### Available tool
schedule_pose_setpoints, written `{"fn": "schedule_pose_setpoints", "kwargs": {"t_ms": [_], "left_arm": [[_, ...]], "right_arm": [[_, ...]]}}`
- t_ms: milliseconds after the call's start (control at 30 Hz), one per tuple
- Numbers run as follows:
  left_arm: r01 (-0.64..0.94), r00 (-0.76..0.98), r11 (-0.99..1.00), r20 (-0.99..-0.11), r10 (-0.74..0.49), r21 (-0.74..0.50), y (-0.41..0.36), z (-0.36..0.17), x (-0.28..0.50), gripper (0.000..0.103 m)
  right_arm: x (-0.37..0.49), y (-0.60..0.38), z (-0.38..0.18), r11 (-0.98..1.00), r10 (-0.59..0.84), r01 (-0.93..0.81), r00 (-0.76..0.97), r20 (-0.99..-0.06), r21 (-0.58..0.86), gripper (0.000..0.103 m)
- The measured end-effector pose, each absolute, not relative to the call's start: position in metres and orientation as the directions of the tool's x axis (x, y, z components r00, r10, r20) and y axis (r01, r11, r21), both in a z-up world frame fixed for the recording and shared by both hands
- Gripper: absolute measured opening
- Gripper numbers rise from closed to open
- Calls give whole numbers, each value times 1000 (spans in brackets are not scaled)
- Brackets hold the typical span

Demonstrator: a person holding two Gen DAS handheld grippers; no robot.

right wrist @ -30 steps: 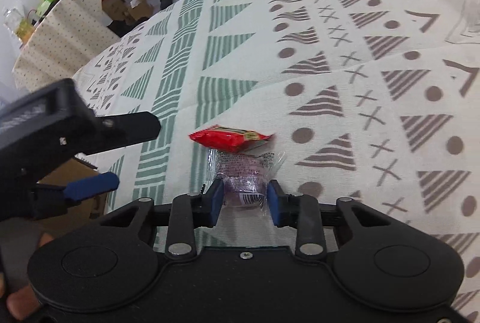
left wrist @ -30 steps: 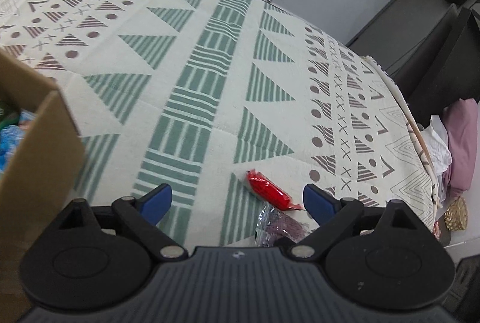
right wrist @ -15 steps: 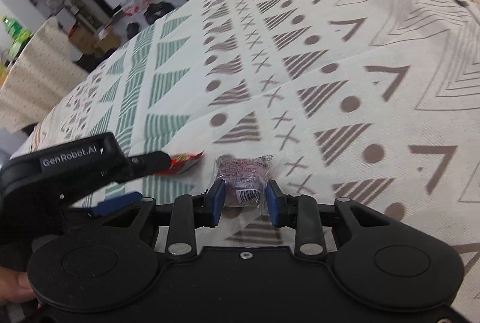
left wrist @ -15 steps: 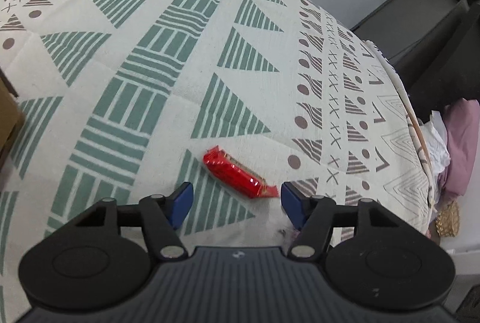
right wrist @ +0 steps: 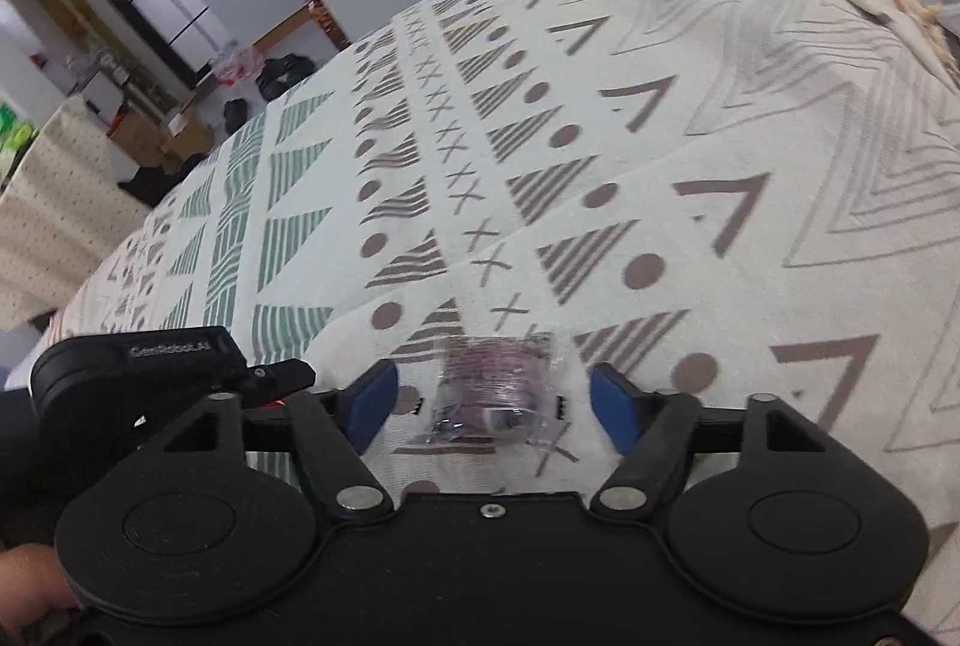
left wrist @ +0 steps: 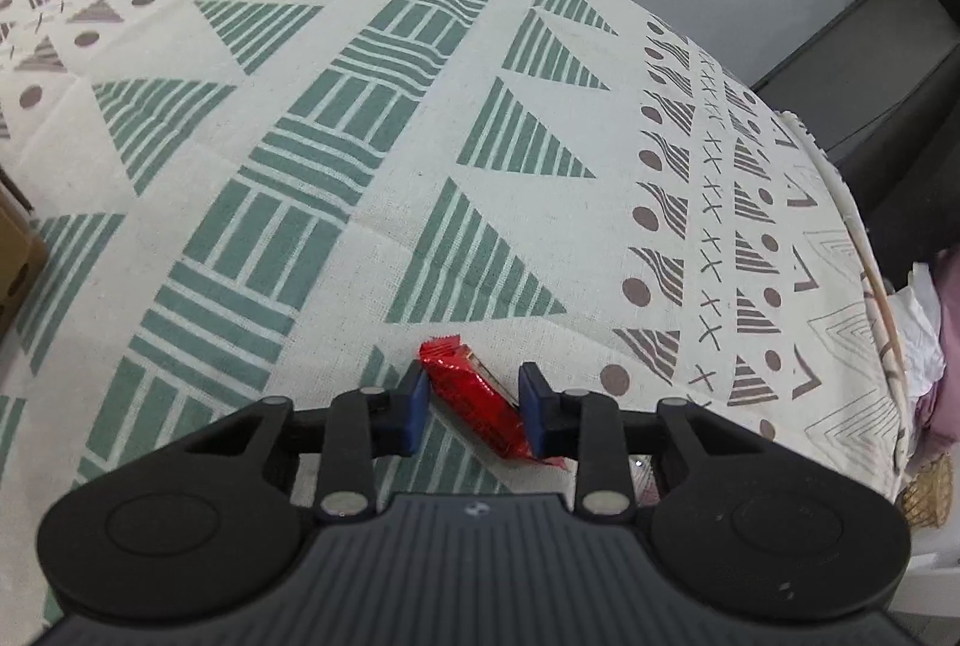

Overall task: Organize snacks
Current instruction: 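Grasp the red candy bar with the left tool while the right tool grasps the purple candy, then carry both candies over the box and open both tools to drop them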

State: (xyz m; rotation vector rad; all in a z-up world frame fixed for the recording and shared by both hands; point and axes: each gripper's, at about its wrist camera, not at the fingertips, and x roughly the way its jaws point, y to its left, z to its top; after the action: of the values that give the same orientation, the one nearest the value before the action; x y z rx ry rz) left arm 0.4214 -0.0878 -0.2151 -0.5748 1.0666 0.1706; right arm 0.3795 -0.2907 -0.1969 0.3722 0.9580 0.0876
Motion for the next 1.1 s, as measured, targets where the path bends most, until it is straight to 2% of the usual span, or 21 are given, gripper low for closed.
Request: {"fn": "schedule_pose_setpoints", "kwargs": {"t_ms": [100, 167, 200, 300, 600, 1100], "left_arm": [[-399, 494, 848, -861, -122, -349, -86, -210, 419, 23], [-384, 504, 861, -857, -107, -333, -85, -205, 416, 20], [-376, 510, 867, -854, -102, -328, -84, -202, 415, 18], [-369, 519, 873, -850, -91, -319, -80, -194, 410, 16], [-346, 562, 882, -823, -78, -320, -73, -166, 389, 15], [-356, 651, 884, -759, 3, -302, -35, -97, 343, 15]], "right_arm": [[381, -284, -203, 946, 223, 73, 559, -798, 316, 72], [381, -279, -203, 959, 201, 54, 562, -802, 278, 59], [382, -278, -204, 963, 199, 44, 555, -808, 267, 44], [381, -276, -202, 967, 190, 33, 560, -807, 251, 37], [369, -273, -181, 941, 280, -12, 585, -761, 337, 35], [346, -236, -128, 917, 365, -132, 654, -662, 376, 35]]}}
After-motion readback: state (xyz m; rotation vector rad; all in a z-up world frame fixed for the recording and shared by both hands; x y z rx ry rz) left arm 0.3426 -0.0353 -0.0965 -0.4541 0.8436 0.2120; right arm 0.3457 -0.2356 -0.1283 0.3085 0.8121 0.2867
